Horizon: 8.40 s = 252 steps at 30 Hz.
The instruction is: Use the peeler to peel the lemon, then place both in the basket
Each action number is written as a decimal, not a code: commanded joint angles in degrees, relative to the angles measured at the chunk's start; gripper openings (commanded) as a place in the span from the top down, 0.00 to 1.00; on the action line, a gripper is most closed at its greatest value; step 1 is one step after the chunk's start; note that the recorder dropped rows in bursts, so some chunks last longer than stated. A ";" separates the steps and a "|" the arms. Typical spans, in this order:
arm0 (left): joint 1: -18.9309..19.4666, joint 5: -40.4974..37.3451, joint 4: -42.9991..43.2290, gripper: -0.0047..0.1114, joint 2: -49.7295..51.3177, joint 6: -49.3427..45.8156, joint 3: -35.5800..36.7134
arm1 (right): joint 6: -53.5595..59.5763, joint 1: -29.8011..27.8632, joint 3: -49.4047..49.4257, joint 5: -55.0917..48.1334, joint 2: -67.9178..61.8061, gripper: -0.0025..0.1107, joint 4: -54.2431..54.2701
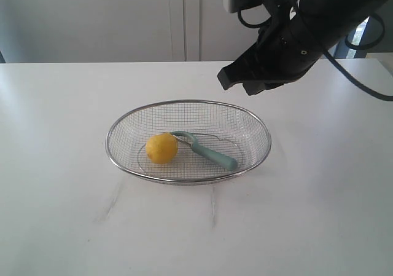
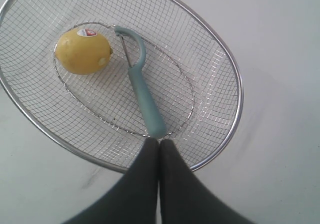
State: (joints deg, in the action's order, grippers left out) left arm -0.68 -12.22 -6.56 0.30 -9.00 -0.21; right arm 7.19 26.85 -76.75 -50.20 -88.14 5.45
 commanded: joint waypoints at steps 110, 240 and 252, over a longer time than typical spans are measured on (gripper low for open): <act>-0.02 0.56 -0.46 0.96 -0.30 2.75 0.21 | 0.31 -25.71 31.56 0.16 78.46 0.98 0.17; -0.02 1.09 -0.34 0.96 -0.30 2.75 0.21 | -0.54 -23.77 76.75 31.82 88.14 0.98 7.84; -0.02 1.09 -0.34 0.96 -0.30 2.75 0.21 | -0.54 -23.77 76.75 31.82 88.14 0.98 7.84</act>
State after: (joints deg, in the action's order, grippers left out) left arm -0.68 -11.32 -6.56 0.30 -6.41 -0.21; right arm 6.69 2.87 -0.29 -18.98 -0.39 13.22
